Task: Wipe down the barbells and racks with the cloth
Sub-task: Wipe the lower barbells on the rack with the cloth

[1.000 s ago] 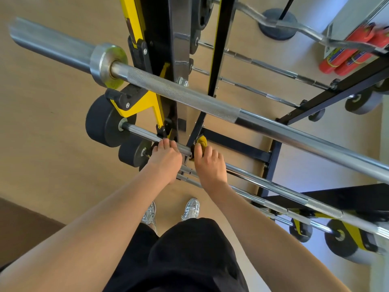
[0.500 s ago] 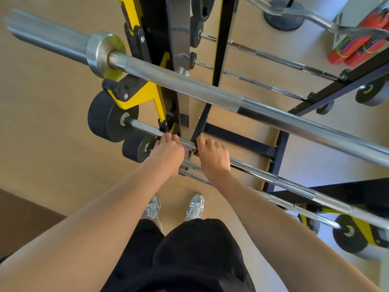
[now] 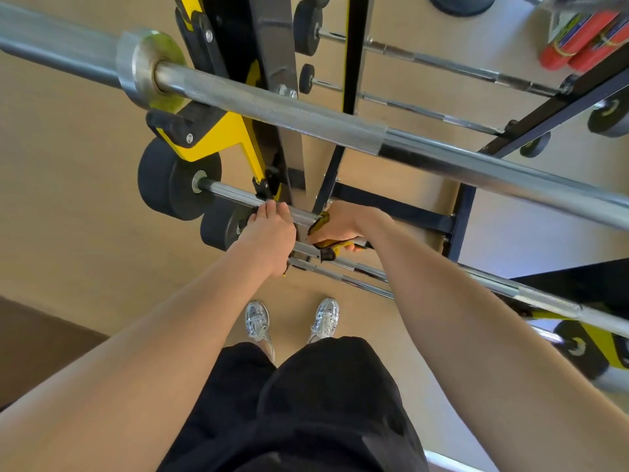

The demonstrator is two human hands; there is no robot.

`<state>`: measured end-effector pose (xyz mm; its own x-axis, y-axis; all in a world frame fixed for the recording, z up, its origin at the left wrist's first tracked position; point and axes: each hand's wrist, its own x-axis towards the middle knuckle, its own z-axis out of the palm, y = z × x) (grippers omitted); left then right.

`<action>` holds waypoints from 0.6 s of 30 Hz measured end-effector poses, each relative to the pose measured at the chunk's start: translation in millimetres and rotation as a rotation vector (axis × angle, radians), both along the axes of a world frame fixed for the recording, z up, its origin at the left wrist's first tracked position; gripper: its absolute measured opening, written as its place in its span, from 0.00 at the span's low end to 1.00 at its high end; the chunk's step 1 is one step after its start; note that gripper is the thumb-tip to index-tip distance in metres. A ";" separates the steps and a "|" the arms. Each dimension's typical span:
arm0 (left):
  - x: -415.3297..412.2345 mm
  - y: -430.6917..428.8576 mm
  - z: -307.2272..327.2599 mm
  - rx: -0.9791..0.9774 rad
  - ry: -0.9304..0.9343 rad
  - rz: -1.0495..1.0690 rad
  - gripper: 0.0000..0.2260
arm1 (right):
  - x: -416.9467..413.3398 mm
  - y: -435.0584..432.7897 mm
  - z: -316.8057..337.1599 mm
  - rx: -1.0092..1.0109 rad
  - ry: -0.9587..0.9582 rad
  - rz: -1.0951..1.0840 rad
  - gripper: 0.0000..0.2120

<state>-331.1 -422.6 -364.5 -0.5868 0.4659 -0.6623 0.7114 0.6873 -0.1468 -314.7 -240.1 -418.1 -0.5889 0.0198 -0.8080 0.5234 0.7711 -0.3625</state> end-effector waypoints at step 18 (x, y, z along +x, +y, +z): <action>-3.8 0.8 2.7 0.041 -0.056 0.026 0.48 | 24.3 -10.3 -11.7 0.131 0.278 -0.015 0.17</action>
